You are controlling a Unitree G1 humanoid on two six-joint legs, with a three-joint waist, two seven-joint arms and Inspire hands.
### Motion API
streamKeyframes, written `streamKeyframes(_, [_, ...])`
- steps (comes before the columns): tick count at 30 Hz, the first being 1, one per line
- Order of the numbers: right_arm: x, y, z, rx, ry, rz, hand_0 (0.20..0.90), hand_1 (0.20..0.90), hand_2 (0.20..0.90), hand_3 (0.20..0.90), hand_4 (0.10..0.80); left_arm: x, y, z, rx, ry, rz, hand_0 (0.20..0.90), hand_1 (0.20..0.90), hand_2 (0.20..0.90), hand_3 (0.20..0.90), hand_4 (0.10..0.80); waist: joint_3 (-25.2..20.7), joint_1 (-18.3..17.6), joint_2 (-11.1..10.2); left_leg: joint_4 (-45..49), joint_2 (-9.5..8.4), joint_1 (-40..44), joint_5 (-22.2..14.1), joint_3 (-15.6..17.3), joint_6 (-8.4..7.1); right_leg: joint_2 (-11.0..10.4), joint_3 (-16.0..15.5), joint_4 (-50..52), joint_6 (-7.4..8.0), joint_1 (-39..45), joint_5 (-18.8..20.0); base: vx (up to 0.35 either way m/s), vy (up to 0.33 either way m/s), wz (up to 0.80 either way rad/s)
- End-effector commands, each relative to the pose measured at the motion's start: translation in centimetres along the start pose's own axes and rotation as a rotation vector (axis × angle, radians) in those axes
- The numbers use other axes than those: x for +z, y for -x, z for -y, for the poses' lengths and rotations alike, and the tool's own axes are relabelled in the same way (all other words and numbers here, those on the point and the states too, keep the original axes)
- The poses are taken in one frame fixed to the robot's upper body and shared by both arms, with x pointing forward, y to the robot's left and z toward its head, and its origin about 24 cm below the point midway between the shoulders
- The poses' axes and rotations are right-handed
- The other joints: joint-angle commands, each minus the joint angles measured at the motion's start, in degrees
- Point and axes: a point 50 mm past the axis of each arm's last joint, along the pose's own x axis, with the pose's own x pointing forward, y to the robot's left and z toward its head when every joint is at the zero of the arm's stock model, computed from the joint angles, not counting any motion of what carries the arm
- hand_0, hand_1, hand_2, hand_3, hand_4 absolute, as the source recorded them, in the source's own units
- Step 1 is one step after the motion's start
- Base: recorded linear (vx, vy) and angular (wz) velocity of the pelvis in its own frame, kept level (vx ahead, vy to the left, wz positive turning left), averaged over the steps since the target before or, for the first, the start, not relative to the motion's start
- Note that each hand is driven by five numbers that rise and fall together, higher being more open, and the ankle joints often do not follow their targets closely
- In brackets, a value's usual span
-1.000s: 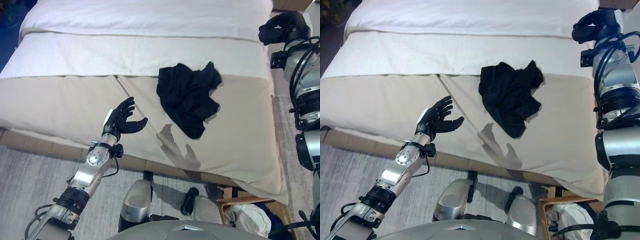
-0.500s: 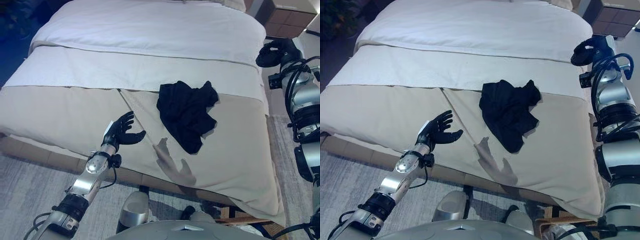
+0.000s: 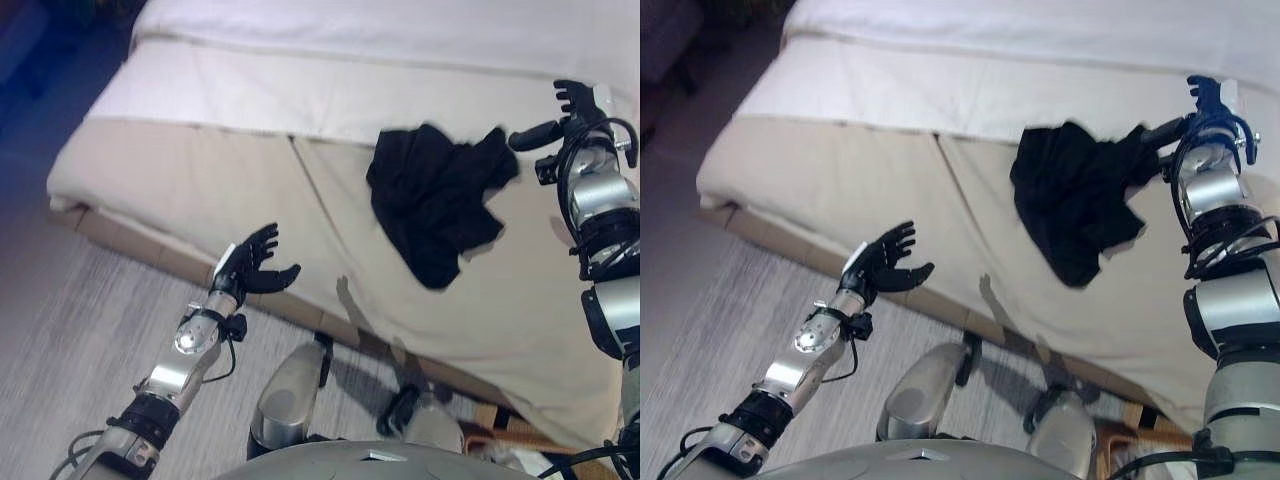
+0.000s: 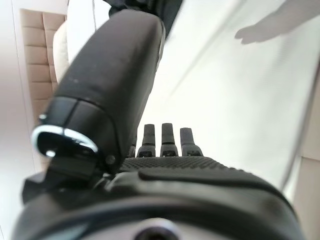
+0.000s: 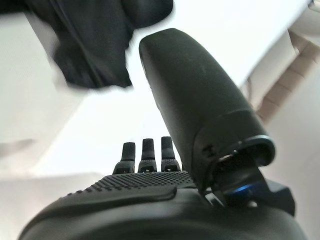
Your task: Pick up the clothes from the bed and place them into the basket
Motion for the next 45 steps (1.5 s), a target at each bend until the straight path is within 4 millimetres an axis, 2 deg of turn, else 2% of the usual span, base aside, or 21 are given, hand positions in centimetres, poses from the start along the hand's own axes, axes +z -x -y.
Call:
streamKeyframes(1, [6.9, 0.1, 3.4, -0.117, -0.060, 0.211, 0.900, 0.900, 0.900, 0.900, 0.800, 4.8, 0.2, -0.1, -0.002, 0.013, 0.245, 0.900, 0.900, 0.900, 0.900, 0.800, 4.26, 2.46, 0.32, 10.54, -1.56, -6.41, -10.00, 3.11, 2.30, 0.25, 2.93, 9.39, -1.69, -8.19, -0.97, -0.039, -0.007, 0.23])
streamKeyframes(3, [7.0, 0.1, 2.9, -0.100, -0.068, 0.205, 0.900, 0.900, 0.900, 0.900, 0.800, 5.2, 0.6, 0.0, 0.000, 0.032, 0.266, 0.900, 0.900, 0.900, 0.900, 0.800, 4.26, 2.59, 1.09, 16.08, -2.37, -11.49, -12.09, 3.18, 3.10, -0.29, 3.73, 14.31, -2.37, -13.57, -2.68, -0.058, 0.008, 0.28])
streamKeyframes(6, [7.1, 0.2, 2.1, -0.080, -0.075, 0.210, 0.900, 0.900, 0.900, 0.900, 0.800, 5.3, 0.9, 0.2, 0.004, 0.041, 0.285, 0.900, 0.900, 0.900, 0.900, 0.800, 4.26, 2.64, 1.80, 22.41, -3.19, -16.74, -14.06, 2.74, 3.34, -0.34, 5.30, 18.72, -2.78, -18.85, -3.96, -0.064, 0.016, 0.11])
streamKeyframes(9, [7.8, 0.4, 1.3, -0.061, -0.053, 0.214, 0.900, 0.900, 0.900, 0.900, 0.800, 5.8, 0.8, 0.5, 0.014, 0.051, 0.305, 0.900, 0.900, 0.900, 0.900, 0.800, 4.26, 2.32, 2.62, 29.34, -3.19, -22.14, -16.70, 2.69, 4.04, -0.05, 7.09, 23.76, -3.54, -24.60, -6.23, -0.080, 0.025, 0.03])
streamKeyframes(14, [7.4, 0.0, 1.3, -0.044, -0.041, 0.172, 0.900, 0.900, 0.900, 0.900, 0.800, 6.7, 1.1, 0.6, 0.039, 0.091, 0.358, 0.900, 0.900, 0.900, 0.900, 0.800, 4.26, 2.08, 4.28, 41.11, -3.66, -32.07, -20.27, 1.97, 4.57, 0.89, 10.33, 33.69, -4.33, -34.49, -9.76, -0.065, 0.024, 0.02])
streamKeyframes(18, [7.1, -0.2, 0.9, 0.014, 0.004, 0.130, 0.900, 0.900, 0.900, 0.900, 0.800, 7.5, 1.3, 0.0, 0.073, 0.109, 0.410, 0.900, 0.900, 0.900, 0.900, 0.800, 4.26, 2.48, 4.47, 47.96, -4.30, -38.64, -22.25, 0.53, 4.85, 1.91, 12.49, 40.14, -4.48, -40.87, -11.66, -0.094, -0.014, -0.03])
streamKeyframes(22, [6.7, -0.4, 0.7, 0.101, 0.028, 0.095, 0.900, 0.900, 0.900, 0.900, 0.800, 8.3, 1.3, -0.3, 0.093, 0.111, 0.449, 0.900, 0.900, 0.900, 0.900, 0.800, 4.26, 2.55, 4.14, 52.15, -3.87, -41.69, -23.84, -0.53, 5.20, 2.83, 13.97, 44.03, -5.15, -43.76, -13.25, -0.080, -0.018, -0.14])
streamKeyframes(23, [6.6, -0.5, 0.7, 0.108, 0.026, 0.093, 0.867, 0.867, 0.867, 0.862, 0.762, 8.4, 1.3, -0.3, 0.097, 0.111, 0.450, 0.900, 0.900, 0.900, 0.900, 0.800, 4.26, 2.53, 4.09, 52.48, -3.76, -41.81, -23.92, -0.59, 5.19, 2.94, 14.04, 44.57, -5.20, -43.84, -13.44, -0.043, -0.012, -0.05])
streamKeyframes(24, [6.6, -0.5, 0.8, 0.108, 0.022, 0.093, 0.524, 0.524, 0.524, 0.461, 0.361, 8.4, 1.3, -0.5, 0.104, 0.110, 0.453, 0.900, 0.900, 0.900, 0.900, 0.800, 4.26, 2.48, 3.94, 53.16, -3.53, -42.07, -24.16, -0.71, 5.14, 3.03, 14.09, 45.42, -5.25, -44.03, -13.76, -0.045, -0.030, -0.39])
streamKeyframes(25, [6.6, -0.5, 1.0, 0.095, 0.014, 0.103, 0.300, 0.300, 0.300, 0.200, 0.100, 8.6, 1.2, -0.7, 0.110, 0.109, 0.453, 0.900, 0.900, 0.900, 0.900, 0.800, 4.26, 2.46, 3.69, 54.35, -3.61, -42.28, -24.71, -0.98, 5.12, 3.05, 14.10, 46.35, -5.18, -44.16, -14.10, -0.053, -0.039, -0.42])
streamKeyframes(32, [7.0, -0.6, 1.9, 0.027, -0.020, 0.118, 0.300, 0.300, 0.300, 0.200, 0.100, 8.4, 0.8, -1.1, 0.113, 0.100, 0.441, 0.900, 0.900, 0.900, 0.900, 0.800, 4.26, 1.86, 3.04, 54.94, -2.90, -40.21, -25.36, -0.89, 4.69, 2.88, 14.16, 46.86, -4.84, -42.43, -14.35, -0.019, -0.023, 0.07])
streamKeyframes(36, [7.5, -0.5, 2.0, -0.030, -0.043, 0.153, 0.300, 0.300, 0.300, 0.200, 0.100, 8.0, 0.8, -1.0, 0.120, 0.096, 0.431, 0.900, 0.900, 0.900, 0.900, 0.800, 4.26, 1.27, 2.75, 52.41, -1.73, -35.78, -24.97, -0.09, 4.39, 2.64, 13.73, 42.94, -4.55, -38.41, -13.09, 0.005, -0.001, 0.00])
streamKeyframes(42, [7.6, -0.2, 1.2, -0.017, -0.132, 0.188, 0.300, 0.300, 0.300, 0.200, 0.100, 7.3, 0.7, -1.3, 0.141, 0.088, 0.389, 0.900, 0.900, 0.900, 0.900, 0.800, 4.26, 0.71, 1.64, 41.78, -0.52, -22.47, -22.72, 1.65, 3.52, 1.19, 11.45, 31.70, -3.19, -26.22, -9.48, 0.066, 0.034, -0.03])
streamKeyframes(45, [7.1, -0.2, 1.4, -0.007, -0.153, 0.188, 0.300, 0.300, 0.300, 0.200, 0.100, 6.7, 0.6, -1.5, 0.134, 0.067, 0.343, 0.900, 0.900, 0.900, 0.900, 0.800, 4.18, 0.66, 0.32, 33.03, 0.10, -12.83, -20.80, 2.33, 3.03, 0.06, 9.71, 24.74, -2.50, -16.93, -7.50, 0.178, 0.030, -0.06])
